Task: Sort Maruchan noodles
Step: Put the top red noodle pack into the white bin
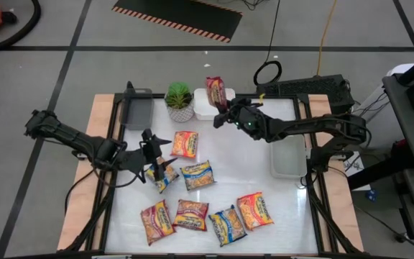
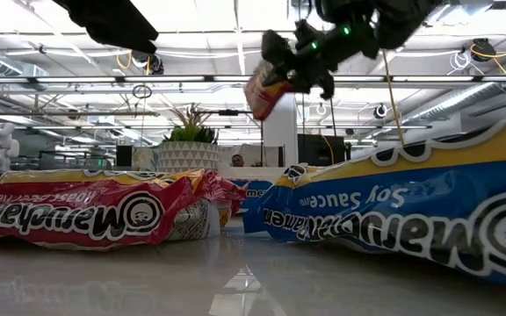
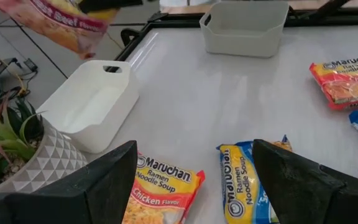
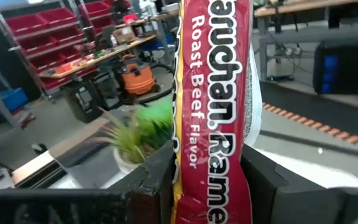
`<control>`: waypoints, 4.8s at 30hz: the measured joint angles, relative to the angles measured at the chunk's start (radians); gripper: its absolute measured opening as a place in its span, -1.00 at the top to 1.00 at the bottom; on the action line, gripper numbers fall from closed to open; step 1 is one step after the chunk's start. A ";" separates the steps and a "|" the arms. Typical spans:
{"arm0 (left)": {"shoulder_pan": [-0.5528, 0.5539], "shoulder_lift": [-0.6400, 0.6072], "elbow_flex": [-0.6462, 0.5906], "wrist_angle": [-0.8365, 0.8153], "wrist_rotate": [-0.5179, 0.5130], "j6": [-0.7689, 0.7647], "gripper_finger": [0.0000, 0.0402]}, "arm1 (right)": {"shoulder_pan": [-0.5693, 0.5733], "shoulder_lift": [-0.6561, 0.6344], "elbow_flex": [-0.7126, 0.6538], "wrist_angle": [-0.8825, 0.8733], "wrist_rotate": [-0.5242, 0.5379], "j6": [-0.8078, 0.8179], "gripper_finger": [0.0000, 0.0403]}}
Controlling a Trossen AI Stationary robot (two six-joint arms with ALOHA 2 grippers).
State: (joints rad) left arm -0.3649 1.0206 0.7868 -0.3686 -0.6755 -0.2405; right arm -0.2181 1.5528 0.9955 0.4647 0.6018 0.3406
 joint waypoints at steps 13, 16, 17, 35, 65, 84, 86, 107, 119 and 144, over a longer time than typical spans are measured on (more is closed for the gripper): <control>0.019 0.000 0.000 -0.007 0.028 0.020 -0.60 | -0.037 0.000 0.082 -0.201 0.105 0.023 0.41; 0.019 0.000 0.000 -0.007 0.028 0.020 -0.60 | -0.053 0.000 0.051 -0.193 0.104 0.049 0.41; 0.019 0.000 0.000 -0.007 0.028 0.020 -0.60 | -0.059 0.000 0.040 -0.193 0.103 0.059 0.41; 0.019 0.000 0.000 0.031 0.028 0.041 -0.60 | -0.093 0.118 -0.014 -0.083 0.000 0.194 0.41; 0.016 0.000 0.000 0.003 0.031 0.019 -0.60 | -0.117 0.266 0.242 -0.415 0.105 0.111 0.41; 0.016 0.000 0.000 0.004 0.058 -0.004 -0.60 | -0.143 0.266 0.134 -0.415 0.105 0.220 0.41; 0.016 0.000 0.000 0.004 0.058 -0.004 -0.60 | -0.143 0.266 0.129 -0.402 0.104 0.223 0.41; 0.016 0.000 0.000 0.006 0.057 0.000 -0.60 | -0.143 0.266 0.127 -0.401 0.103 0.189 0.26; 0.016 0.000 0.000 0.005 0.058 -0.004 -0.60 | -0.143 0.266 0.127 -0.400 0.107 0.169 0.15; 0.016 0.000 0.000 0.002 0.057 -0.005 -0.60 | -0.162 0.264 0.127 -0.367 0.047 0.073 0.61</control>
State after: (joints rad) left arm -0.3489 1.0206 0.7864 -0.3663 -0.6182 -0.2455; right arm -0.3801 1.8164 1.1225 0.0982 0.6491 0.4137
